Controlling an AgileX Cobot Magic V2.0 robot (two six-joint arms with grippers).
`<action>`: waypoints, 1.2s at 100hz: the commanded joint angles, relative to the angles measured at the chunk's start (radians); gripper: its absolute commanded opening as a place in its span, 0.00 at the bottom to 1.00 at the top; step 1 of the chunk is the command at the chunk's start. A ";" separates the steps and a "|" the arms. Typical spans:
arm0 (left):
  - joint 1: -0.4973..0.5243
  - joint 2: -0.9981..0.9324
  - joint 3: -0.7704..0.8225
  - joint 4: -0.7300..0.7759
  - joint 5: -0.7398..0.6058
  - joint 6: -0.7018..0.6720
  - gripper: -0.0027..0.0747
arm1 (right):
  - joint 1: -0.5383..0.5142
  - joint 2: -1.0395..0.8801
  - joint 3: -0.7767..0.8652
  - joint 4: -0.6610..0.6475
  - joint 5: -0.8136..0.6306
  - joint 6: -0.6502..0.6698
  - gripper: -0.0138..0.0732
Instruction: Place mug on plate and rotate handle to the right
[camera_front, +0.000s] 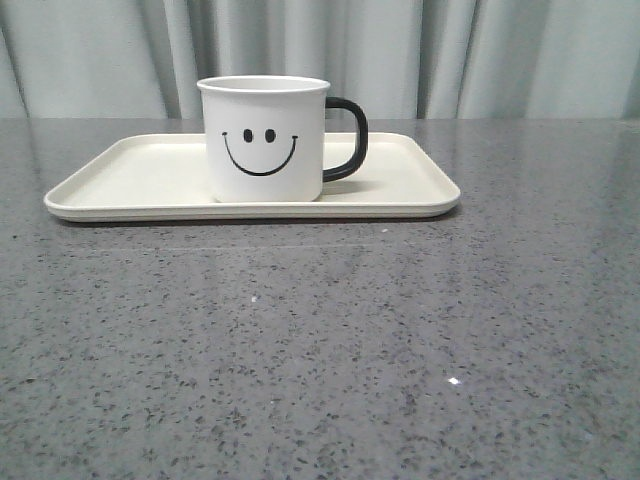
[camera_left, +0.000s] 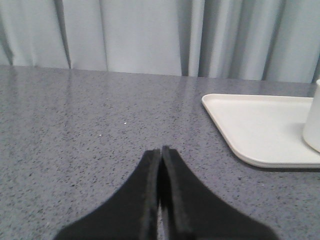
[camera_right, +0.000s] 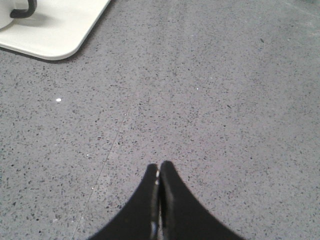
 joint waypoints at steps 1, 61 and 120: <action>0.022 -0.025 0.001 -0.013 -0.088 0.003 0.01 | -0.006 0.002 -0.024 -0.030 -0.067 0.003 0.08; 0.037 -0.033 0.082 0.014 -0.142 0.003 0.01 | -0.006 0.002 -0.024 -0.030 -0.067 0.003 0.08; 0.037 -0.033 0.082 0.014 -0.142 0.003 0.01 | -0.006 0.002 -0.024 -0.030 -0.067 0.003 0.08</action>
